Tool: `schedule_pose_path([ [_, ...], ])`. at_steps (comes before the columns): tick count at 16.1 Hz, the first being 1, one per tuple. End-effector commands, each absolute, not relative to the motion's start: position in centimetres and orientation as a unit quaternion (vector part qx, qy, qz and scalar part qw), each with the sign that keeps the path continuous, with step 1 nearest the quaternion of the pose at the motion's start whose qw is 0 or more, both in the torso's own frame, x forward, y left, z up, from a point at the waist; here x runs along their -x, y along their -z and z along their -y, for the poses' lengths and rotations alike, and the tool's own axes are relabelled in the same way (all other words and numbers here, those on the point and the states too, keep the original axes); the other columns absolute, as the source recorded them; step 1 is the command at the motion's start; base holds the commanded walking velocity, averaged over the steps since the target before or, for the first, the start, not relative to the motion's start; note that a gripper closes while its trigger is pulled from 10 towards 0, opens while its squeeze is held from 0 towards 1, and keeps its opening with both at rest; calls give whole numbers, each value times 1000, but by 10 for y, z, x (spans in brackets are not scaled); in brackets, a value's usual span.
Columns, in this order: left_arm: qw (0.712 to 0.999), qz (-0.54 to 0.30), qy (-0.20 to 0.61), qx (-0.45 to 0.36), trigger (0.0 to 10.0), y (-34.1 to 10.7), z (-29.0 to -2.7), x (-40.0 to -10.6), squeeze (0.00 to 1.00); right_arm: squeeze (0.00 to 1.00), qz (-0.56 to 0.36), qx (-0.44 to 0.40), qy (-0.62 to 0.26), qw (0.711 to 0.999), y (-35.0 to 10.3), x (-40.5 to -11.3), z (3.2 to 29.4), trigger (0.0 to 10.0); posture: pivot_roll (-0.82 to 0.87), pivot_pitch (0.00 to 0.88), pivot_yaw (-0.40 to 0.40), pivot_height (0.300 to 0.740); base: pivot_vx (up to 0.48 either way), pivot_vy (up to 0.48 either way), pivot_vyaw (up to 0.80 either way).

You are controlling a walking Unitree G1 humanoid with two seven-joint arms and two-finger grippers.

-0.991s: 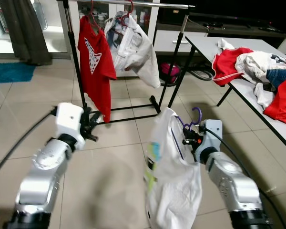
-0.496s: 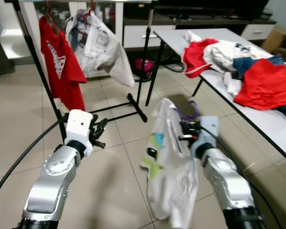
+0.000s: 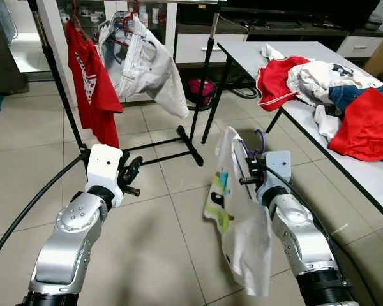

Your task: Hang hanger

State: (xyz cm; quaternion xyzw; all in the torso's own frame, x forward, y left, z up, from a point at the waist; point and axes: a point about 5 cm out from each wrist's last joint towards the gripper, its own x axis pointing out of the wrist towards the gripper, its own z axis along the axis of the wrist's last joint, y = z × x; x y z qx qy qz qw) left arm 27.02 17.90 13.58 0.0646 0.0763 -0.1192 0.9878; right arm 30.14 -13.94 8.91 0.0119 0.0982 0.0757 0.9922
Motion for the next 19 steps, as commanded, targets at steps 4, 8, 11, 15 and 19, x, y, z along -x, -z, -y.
schedule_pose_path([
  [4, 988, -68, 121, -62, 10000, -141, -174, -273, 0, 0, -74, -53, -73, 993, -101, -307, 146, 10000, -3, 0, -122, 740, 363, 0, -353],
  [8, 989, -70, 116, -62, 10000, -141, -175, -271, 0, 0, -75, -70, -88, 991, -101, -309, 144, 10000, 10, 0, -142, 740, 364, 0, 0],
  [11, 989, -69, 113, -64, 10000, -142, -176, -270, 0, 0, -75, -60, -96, 991, -100, -309, 140, 10000, 17, 0, -146, 740, 363, 0, 0],
  [15, 989, -70, 114, -64, 10000, -142, -176, -269, 0, 0, -71, -62, -92, 991, -99, -308, 140, 10000, 18, 0, -146, 740, 365, 0, 0],
  [19, 988, -71, 120, -64, 10000, -142, -172, -269, 0, 0, -38, -111, -64, 991, -104, -308, 142, 10000, 11, 0, -139, 740, 365, 0, 0],
])
